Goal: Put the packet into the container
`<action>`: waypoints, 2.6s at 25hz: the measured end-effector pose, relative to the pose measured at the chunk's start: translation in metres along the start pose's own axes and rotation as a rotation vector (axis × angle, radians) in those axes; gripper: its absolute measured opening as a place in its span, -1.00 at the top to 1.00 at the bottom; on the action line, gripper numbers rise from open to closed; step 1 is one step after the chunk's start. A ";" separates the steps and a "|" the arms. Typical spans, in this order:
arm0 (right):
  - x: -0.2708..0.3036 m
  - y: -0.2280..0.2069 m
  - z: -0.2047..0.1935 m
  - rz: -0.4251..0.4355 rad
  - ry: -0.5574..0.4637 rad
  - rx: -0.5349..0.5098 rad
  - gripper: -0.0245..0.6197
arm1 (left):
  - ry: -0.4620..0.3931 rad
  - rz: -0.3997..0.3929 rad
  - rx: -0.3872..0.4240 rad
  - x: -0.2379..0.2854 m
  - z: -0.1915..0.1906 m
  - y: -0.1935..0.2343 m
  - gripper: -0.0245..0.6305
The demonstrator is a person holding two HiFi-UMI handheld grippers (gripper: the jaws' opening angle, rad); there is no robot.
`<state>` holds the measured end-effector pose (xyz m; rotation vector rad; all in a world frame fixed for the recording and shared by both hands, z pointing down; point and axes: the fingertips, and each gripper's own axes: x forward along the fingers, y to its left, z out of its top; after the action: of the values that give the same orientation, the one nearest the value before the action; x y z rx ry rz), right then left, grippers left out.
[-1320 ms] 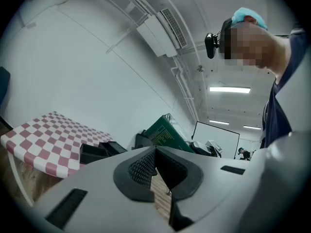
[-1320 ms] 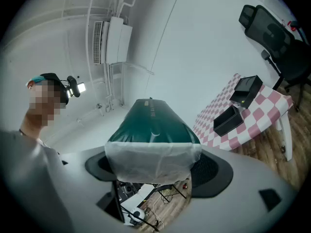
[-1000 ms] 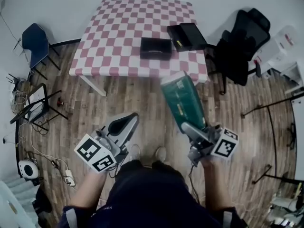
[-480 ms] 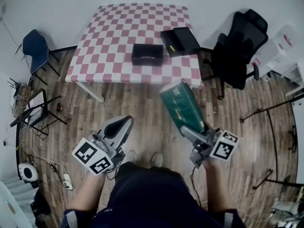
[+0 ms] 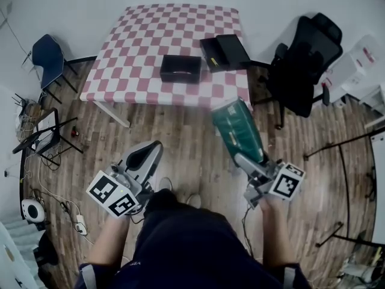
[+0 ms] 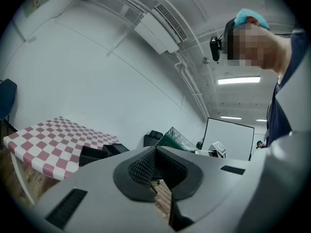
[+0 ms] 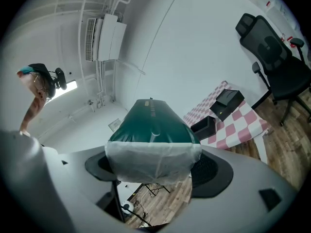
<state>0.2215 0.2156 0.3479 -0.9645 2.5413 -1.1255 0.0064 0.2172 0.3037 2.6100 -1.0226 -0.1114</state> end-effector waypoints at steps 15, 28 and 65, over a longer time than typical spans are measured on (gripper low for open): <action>0.103 -0.070 0.037 -0.062 0.034 0.021 -0.41 | 0.001 0.002 -0.036 0.060 0.011 0.119 0.85; 0.268 -0.130 0.080 -0.146 0.098 0.005 -0.41 | 0.072 -0.054 -0.081 0.115 0.052 0.293 0.85; 0.394 -0.290 0.057 -0.020 0.992 -0.928 -0.42 | 0.109 0.158 -0.174 0.179 0.032 0.355 0.85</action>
<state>0.0839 -0.2130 0.5479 -0.5990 4.0375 -0.3600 -0.0969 -0.1559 0.4016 2.3438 -1.1224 -0.0185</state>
